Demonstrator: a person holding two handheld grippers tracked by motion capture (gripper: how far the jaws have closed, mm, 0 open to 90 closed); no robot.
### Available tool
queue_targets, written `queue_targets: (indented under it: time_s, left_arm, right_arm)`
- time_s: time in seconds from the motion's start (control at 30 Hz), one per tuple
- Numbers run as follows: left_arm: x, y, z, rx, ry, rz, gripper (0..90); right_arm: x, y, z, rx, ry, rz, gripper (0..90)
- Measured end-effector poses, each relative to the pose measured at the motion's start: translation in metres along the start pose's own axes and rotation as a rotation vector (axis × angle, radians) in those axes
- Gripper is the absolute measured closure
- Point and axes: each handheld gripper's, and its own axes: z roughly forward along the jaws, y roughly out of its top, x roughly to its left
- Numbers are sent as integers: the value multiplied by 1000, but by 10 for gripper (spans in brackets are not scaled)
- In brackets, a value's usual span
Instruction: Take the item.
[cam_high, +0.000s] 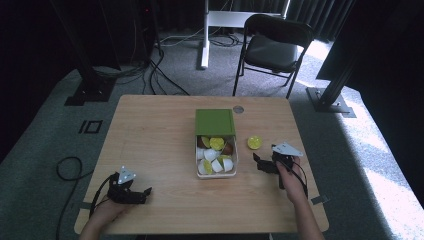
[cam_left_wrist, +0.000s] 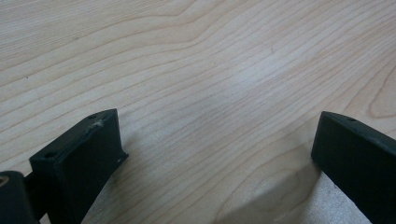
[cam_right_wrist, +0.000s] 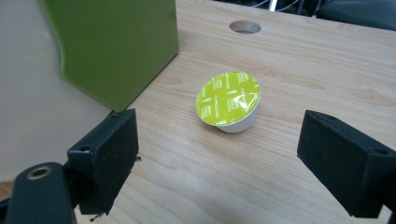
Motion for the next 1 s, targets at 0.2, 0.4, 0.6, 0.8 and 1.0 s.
queue_targets:
  time_s: [0.2,0.4,0.6,0.8,1.0]
  left_arm:
    - [0,0,0,0,0,0,28]
    - [0,0,0,0,0,0,28]
    - [0,0,0,0,0,2,28]
    - [0,0,0,0,0,-1,28]
    - [0,0,0,0,0,-1,28]
  right_arm:
    - [5,-11,-10,28,96,-82,124]
    - [9,-21,-19,67,205,-133,124]
    - [9,-29,-27,77,237,-136,124]
    - [7,-38,-38,103,305,-140,124]
    - [4,-47,-48,147,347,-157,125]
